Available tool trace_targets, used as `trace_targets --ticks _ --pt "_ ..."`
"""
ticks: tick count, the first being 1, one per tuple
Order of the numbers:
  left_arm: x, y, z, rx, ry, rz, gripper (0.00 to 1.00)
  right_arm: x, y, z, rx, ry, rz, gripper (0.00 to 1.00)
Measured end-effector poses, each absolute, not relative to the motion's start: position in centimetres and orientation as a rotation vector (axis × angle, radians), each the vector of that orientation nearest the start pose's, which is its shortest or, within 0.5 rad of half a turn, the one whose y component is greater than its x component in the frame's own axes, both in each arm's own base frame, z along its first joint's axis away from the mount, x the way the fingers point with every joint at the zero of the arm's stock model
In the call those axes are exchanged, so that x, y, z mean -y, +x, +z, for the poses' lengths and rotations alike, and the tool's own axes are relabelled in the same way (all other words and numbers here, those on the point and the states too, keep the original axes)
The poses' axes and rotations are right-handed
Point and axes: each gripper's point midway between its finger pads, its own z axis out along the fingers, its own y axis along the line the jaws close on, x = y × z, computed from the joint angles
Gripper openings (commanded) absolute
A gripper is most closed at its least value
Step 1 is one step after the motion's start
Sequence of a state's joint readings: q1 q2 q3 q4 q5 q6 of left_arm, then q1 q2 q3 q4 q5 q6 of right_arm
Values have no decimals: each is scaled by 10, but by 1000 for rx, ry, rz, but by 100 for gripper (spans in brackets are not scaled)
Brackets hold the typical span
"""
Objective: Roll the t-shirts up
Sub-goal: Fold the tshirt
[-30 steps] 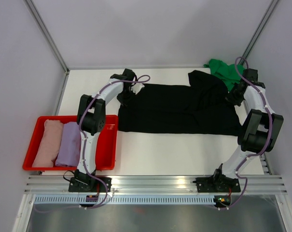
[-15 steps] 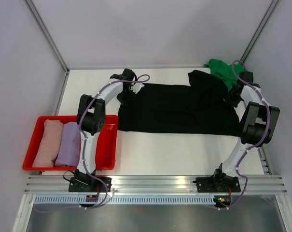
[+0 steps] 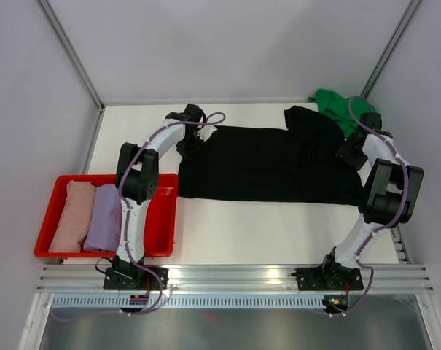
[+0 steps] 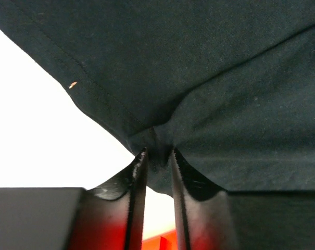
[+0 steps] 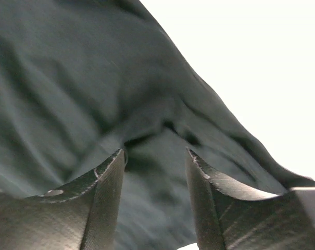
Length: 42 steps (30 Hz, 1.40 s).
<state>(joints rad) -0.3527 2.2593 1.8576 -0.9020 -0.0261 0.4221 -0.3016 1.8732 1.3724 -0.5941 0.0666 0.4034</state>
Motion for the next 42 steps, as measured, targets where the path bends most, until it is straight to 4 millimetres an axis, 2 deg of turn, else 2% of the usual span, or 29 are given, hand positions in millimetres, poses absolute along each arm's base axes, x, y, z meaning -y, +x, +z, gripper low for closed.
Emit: trace_targets --ticks 1,4,8,11,14,15,17,18,19,27,35,37,38,39,40,41,42 --pt "141 445 28 -2662 1077 49 33 121 396 60 -2496 949 -70 50" --pt "142 446 38 -2646 1059 46 37 126 369 57 -2500 998 -88 47" --pt "144 448 56 -2610 1040 42 37 142 340 40 -2513 1102 -106 50" --pt "143 447 60 -2606 1029 40 37 145 325 29 -2534 1144 -120 49" --pt "142 439 52 -2637 1025 29 37 143 324 26 -2541 1141 -115 32" --pt "141 436 49 -2650 1022 24 37 143 325 26 -2539 1139 -111 22" --pt "143 430 43 -2671 1017 2 37 143 327 26 -2528 1141 -106 11" --pt "143 428 41 -2681 1013 -5 37 145 328 26 -2521 1143 -104 1" --pt "143 427 39 -2688 1008 -9 37 146 328 26 -2516 1148 -101 0" --pt "142 421 29 -2725 992 -16 37 155 315 23 -2497 1215 -131 0" --pt "141 421 21 -2730 992 -14 37 154 297 38 -2455 1252 -138 0" --pt "141 420 19 -2734 994 -14 37 151 291 37 -2457 1259 -137 7" --pt "141 419 18 -2736 995 -14 38 149 288 37 -2458 1265 -136 14" --pt "141 419 18 -2736 994 -13 38 148 286 36 -2461 1269 -137 29" --pt "141 419 18 -2736 994 -13 38 147 284 35 -2462 1278 -135 34" --pt "141 419 18 -2736 994 -13 38 147 283 34 -2469 1279 -136 42" --pt "141 419 18 -2736 994 -13 38 147 283 33 -2472 1281 -137 43"
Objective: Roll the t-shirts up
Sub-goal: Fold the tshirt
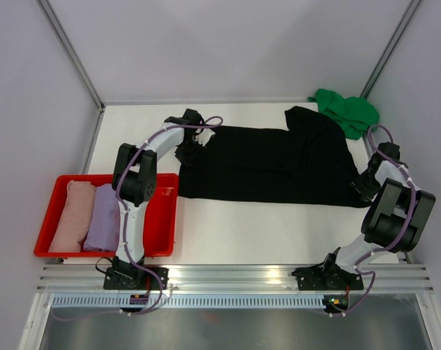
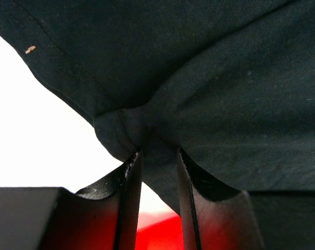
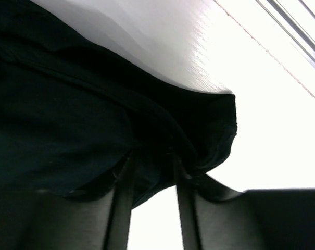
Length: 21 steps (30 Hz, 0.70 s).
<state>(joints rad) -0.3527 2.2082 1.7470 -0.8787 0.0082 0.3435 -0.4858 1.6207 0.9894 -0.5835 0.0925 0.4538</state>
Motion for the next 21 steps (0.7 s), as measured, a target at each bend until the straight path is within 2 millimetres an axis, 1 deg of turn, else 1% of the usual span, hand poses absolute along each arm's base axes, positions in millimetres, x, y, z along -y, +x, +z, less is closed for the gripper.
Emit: trace_targets --ticks 2,4,6,7,8,9,10,12,13,14,15,16,17,18,19,21 --pt "141 419 18 -2736 994 -14 38 148 281 32 -2480 1284 -142 45" --pt "141 419 18 -2735 995 -15 39 151 282 36 -2474 1287 -159 45" --pt "141 419 18 -2736 995 -17 40 157 289 45 -2442 1274 -173 38" --pt "142 419 18 -2736 995 -19 40 160 294 53 -2415 1264 -183 33" --pt "142 419 18 -2735 995 -20 40 163 301 65 -2380 1235 -198 23" --pt "142 419 18 -2736 995 -21 40 166 307 77 -2349 1203 -211 19" --pt "142 419 18 -2736 995 -22 40 166 317 90 -2321 1159 -218 12" --pt "142 419 18 -2736 994 -25 41 158 339 112 -2279 1055 -219 6" --pt "142 419 18 -2736 992 -25 41 144 356 122 -2265 971 -195 0" --pt "142 419 18 -2737 991 -25 41 128 371 127 -2261 902 -160 0" --pt "142 419 18 -2738 988 -26 41 115 381 129 -2263 854 -124 0" --pt "142 419 18 -2738 986 -25 41 98 391 124 -2280 806 -84 0" --pt "142 419 18 -2739 985 -24 41 92 396 119 -2292 793 -70 0" --pt "142 419 18 -2739 984 -21 41 90 399 109 -2310 794 -65 0" --pt "142 419 18 -2740 982 -19 41 91 401 95 -2336 813 -68 0" --pt "142 419 19 -2740 981 -18 41 99 400 60 -2400 871 -83 0"
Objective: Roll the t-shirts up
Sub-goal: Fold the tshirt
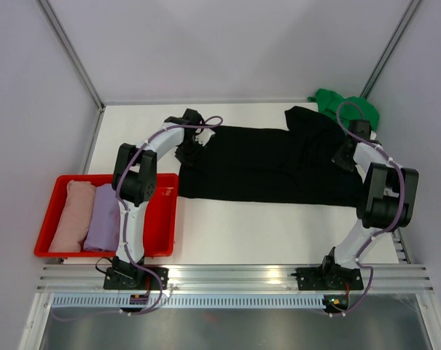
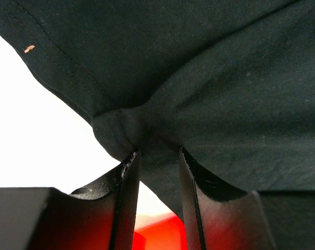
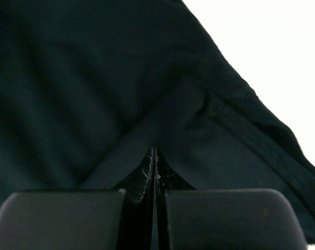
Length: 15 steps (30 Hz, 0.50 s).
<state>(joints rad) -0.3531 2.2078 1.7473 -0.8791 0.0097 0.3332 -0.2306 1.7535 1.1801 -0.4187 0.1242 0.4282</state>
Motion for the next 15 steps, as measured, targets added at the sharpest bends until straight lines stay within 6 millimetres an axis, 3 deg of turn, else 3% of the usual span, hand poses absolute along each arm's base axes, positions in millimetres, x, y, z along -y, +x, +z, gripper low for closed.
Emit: trace_targets --ticks 3,9,15 --pt "142 419 19 -2739 980 -18 47 106 392 21 -2484 939 -105 0" --pt "144 421 31 -2713 974 -33 58 116 424 33 -2407 944 -73 0" --pt "150 426 60 -2636 984 -54 63 114 421 31 -2428 944 -72 2"
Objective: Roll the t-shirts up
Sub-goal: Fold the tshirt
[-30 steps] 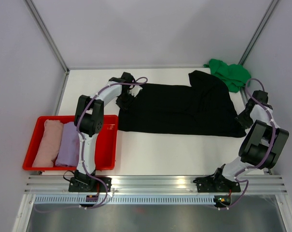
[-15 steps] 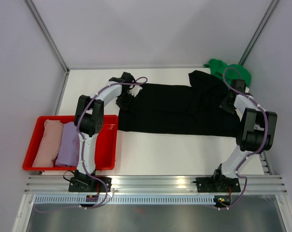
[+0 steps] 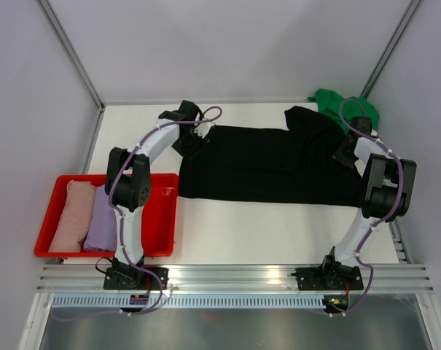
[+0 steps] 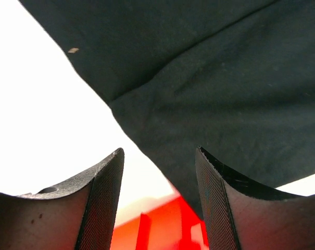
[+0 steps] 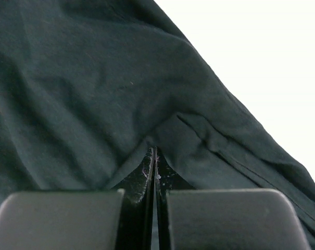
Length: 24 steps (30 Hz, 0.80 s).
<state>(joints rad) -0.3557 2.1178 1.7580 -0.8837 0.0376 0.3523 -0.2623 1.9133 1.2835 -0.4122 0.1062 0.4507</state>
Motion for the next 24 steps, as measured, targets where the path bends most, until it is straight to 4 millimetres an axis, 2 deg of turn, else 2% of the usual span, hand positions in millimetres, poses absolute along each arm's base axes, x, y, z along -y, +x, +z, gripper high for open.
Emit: trace_targets --ticks 1,3,4,5,7,9,11,12,15,17,20,24 --pt "150 426 66 -2618 990 -53 63 114 418 32 -2435 951 -74 3" --pt "154 427 83 -2570 1006 -52 63 118 412 39 -2428 988 -65 10" --pt "157 426 93 -2538 1024 -50 63 122 408 47 -2405 1019 -55 14" --pt "161 423 103 -2506 1047 -49 63 129 403 55 -2374 1058 -47 23" --pt "172 409 118 -2443 1120 -47 63 153 383 76 -2271 1169 -48 41" --pt "185 387 124 -2386 1224 -45 63 180 355 92 -2162 1282 -89 50" --pt "196 360 115 -2352 1353 -55 64 197 323 97 -2085 1387 -150 59" --pt "200 343 105 -2349 1428 -78 67 197 312 96 -2072 1417 -167 61" --pt "192 309 72 -2394 1575 -100 68 184 285 80 -2098 1478 -188 64" --pt "180 303 61 -2420 1607 -81 67 175 271 65 -2127 1507 -190 64" --pt "171 308 54 -2420 1624 -37 67 167 254 48 -2169 1547 -197 64" --pt "161 317 33 -2424 1656 57 66 165 252 36 -2174 1549 -188 57"
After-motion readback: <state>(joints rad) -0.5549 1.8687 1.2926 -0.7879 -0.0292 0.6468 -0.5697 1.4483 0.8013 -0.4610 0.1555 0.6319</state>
